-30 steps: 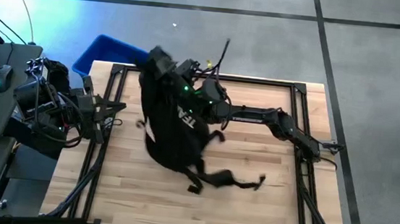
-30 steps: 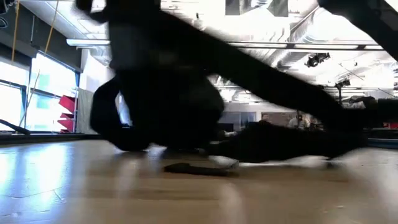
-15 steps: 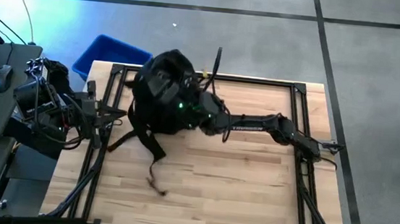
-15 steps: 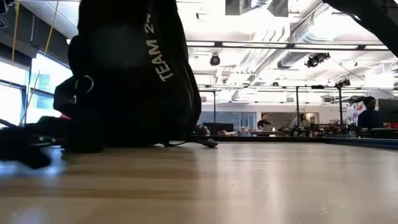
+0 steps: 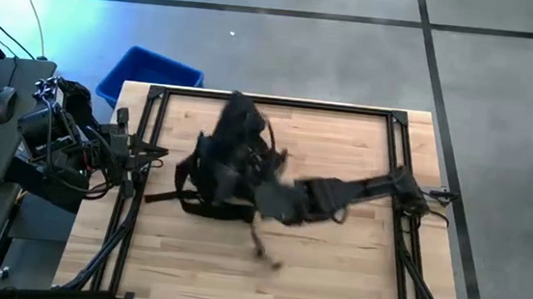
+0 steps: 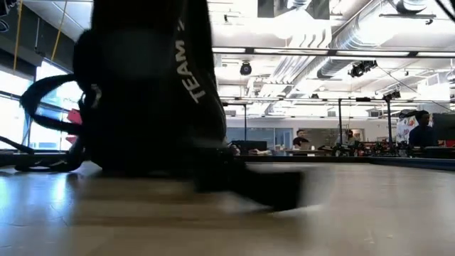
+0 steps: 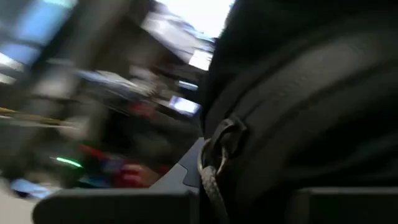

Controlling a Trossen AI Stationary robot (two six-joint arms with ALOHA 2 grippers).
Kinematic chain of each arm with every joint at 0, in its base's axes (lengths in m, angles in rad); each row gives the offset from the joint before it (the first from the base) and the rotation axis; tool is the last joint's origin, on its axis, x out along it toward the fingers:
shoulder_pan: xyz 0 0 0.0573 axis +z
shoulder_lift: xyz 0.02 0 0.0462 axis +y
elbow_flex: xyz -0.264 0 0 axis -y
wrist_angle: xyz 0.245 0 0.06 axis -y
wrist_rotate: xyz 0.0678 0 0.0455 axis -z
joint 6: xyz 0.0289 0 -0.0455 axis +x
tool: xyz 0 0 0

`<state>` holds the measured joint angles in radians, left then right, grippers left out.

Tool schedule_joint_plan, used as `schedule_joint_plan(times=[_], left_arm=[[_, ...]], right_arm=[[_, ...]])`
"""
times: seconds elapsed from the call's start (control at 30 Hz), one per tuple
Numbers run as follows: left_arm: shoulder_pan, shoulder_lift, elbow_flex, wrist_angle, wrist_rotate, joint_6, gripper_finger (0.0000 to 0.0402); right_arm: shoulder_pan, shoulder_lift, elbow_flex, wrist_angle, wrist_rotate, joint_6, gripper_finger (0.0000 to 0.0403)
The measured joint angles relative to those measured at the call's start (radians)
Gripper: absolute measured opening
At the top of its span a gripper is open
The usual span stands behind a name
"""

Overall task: Unpack backpack
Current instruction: Close the black backpack

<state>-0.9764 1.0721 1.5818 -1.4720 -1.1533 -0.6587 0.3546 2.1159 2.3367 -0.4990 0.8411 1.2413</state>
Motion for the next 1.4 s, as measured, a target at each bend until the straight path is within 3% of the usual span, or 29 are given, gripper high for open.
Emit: schedule_joint_plan(times=[0.1,0.27,0.37,0.47,0.67,0.77,0.83,0.93,1.03,1.13,1.27,1.4], left_arm=[[0.0,0.0,0.0,-0.007,0.0,0.007,0.0],[0.001,0.0,0.0,-0.006,-0.008,0.025,0.0],[0.012,0.0,0.0,-0.002,-0.008,0.025,0.0],[0.038,0.002,0.0,0.0,0.001,0.024,0.0],[0.123,0.017,0.0,0.045,0.033,0.043,0.0],[0.182,0.039,0.0,0.141,0.099,0.131,0.0],[0.223,0.06,0.0,0.232,0.165,0.221,0.0],[0.305,0.104,0.0,0.362,0.272,0.364,0.0],[0.386,0.157,-0.001,0.416,0.377,0.435,0.0],[0.48,0.22,-0.001,0.441,0.461,0.486,0.0],[0.601,0.327,-0.001,0.486,0.586,0.567,0.0],[0.71,0.453,-0.001,0.59,0.714,0.688,0.0]], right_arm=[[0.066,-0.018,0.0,-0.408,0.039,0.329,0.0026],[0.146,-0.012,-0.002,-0.836,-0.112,0.755,0.0026],[0.179,-0.003,-0.01,-0.969,-0.271,0.866,0.0026],[0.202,-0.002,-0.018,-1.014,-0.461,0.843,0.0038],[0.263,-0.002,-0.104,-0.998,-0.738,0.684,0.0036],[0.287,-0.007,-0.203,-0.983,-0.852,0.661,0.0031],[0.297,-0.027,-0.29,-0.879,-0.896,0.657,0.003],[0.303,-0.109,-0.457,-0.603,-0.901,0.681,0.003],[0.329,-0.214,-0.623,-0.436,-0.824,0.76,0.0029],[0.373,-0.33,-0.753,-0.448,-0.747,0.87,0.003],[0.444,-0.479,-0.902,-0.434,-0.736,1.009,0.0045],[0.488,-0.543,-1.038,-0.34,-0.832,1.047,0.0063]])
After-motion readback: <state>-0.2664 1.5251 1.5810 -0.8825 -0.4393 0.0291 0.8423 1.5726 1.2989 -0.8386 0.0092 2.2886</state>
